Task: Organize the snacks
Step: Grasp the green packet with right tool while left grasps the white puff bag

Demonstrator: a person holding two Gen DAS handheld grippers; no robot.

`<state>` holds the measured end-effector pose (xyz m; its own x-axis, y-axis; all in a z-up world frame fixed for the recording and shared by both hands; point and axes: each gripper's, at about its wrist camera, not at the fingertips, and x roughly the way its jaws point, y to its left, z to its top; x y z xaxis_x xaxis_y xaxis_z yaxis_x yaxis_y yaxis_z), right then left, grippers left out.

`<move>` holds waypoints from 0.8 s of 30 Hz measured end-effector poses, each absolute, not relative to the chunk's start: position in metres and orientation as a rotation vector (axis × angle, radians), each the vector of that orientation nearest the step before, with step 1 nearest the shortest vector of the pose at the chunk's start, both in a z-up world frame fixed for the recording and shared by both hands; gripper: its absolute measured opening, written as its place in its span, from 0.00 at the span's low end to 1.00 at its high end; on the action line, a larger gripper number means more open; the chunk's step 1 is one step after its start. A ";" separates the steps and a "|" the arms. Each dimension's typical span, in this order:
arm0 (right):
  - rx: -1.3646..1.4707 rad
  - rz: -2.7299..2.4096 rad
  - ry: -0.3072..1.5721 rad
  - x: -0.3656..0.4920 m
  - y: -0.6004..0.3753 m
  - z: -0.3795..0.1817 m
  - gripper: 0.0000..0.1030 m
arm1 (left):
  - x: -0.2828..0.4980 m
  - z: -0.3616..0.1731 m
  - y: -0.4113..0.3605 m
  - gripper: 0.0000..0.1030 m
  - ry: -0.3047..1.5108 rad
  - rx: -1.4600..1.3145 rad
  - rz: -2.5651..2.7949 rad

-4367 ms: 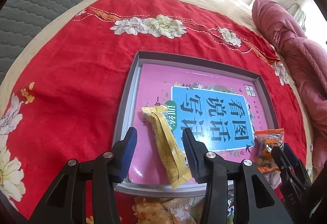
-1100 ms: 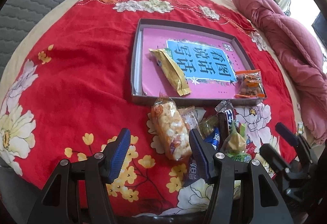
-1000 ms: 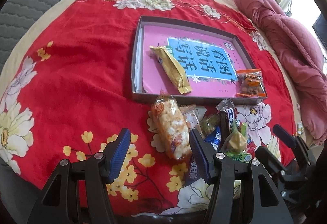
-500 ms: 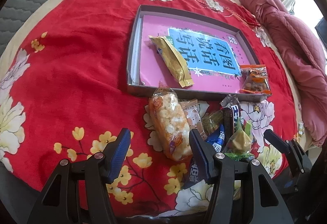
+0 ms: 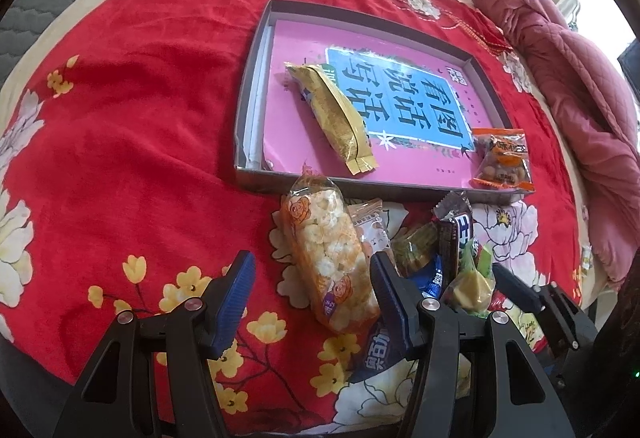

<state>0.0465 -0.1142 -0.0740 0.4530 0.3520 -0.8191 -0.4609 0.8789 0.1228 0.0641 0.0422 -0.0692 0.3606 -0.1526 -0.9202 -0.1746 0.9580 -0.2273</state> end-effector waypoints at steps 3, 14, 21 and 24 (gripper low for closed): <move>-0.140 0.505 0.997 0.049 -0.109 -0.081 0.44 | 0.067 -0.071 0.042 0.60 1.211 -0.313 0.019; -0.009 0.494 0.972 0.058 -0.135 -0.075 0.34 | 0.075 -0.082 0.044 0.60 1.230 -0.357 0.030; 0.073 0.445 0.953 0.067 -0.162 -0.069 0.34 | 0.076 -0.097 0.055 0.59 1.246 -0.476 0.012; 0.084 0.434 0.951 0.068 -0.166 -0.069 0.34 | 0.074 -0.097 0.057 0.55 1.240 -0.480 0.014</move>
<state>0.0682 -0.1658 -0.0690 0.5016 0.3956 -0.7693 -0.3223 0.9108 0.2581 0.0742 0.0570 -0.0967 0.3377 -0.2459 -0.9086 -0.2664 0.9009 -0.3428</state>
